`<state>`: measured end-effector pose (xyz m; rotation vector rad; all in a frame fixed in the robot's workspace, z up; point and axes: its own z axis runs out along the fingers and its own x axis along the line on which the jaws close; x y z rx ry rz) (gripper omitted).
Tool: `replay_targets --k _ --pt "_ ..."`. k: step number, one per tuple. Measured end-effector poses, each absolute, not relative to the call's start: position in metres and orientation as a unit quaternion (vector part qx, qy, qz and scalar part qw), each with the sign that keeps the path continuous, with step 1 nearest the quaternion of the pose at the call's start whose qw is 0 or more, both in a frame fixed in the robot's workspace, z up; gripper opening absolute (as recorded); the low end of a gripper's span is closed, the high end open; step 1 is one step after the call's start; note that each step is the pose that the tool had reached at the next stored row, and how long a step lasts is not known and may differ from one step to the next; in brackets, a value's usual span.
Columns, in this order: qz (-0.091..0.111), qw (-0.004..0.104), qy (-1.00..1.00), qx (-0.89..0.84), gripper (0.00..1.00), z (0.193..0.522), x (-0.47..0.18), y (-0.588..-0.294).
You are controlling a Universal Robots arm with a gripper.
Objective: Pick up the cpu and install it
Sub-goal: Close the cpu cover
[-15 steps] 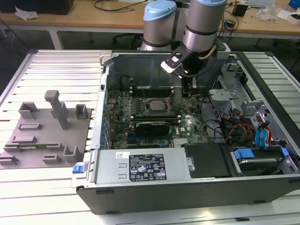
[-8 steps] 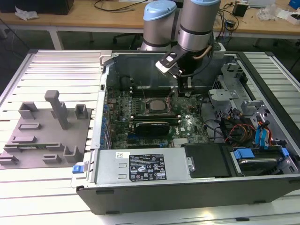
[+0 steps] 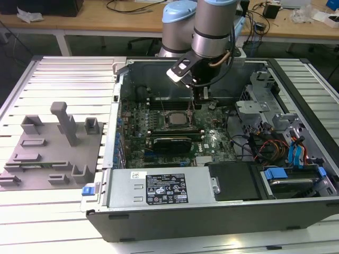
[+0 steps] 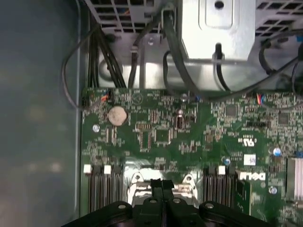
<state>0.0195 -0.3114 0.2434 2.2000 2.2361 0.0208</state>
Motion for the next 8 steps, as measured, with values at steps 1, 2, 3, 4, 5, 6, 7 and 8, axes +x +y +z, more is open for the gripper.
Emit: replay_targets --k 1,2,3,4,5,6,7,8 --pt "0.007 0.002 0.713 0.701 0.11 0.2434 0.0180 -0.3114" --pt "0.007 0.002 0.713 0.701 0.11 0.2434 0.0165 -0.3114" --pt "0.007 0.002 0.713 0.701 0.11 0.2434 0.0147 -0.3114" --pt "0.007 0.002 0.713 0.701 0.11 0.2434 0.0135 -0.3114" --pt "0.007 0.002 0.713 0.701 0.11 0.2434 0.0130 -0.3114" --pt "0.007 0.002 0.713 0.701 0.11 0.2434 0.0130 -0.3114" --pt "0.007 0.002 0.713 0.701 0.11 0.2434 0.0130 -0.3114" --pt "0.007 0.002 0.713 0.701 0.11 0.2434 0.0130 -0.3114"
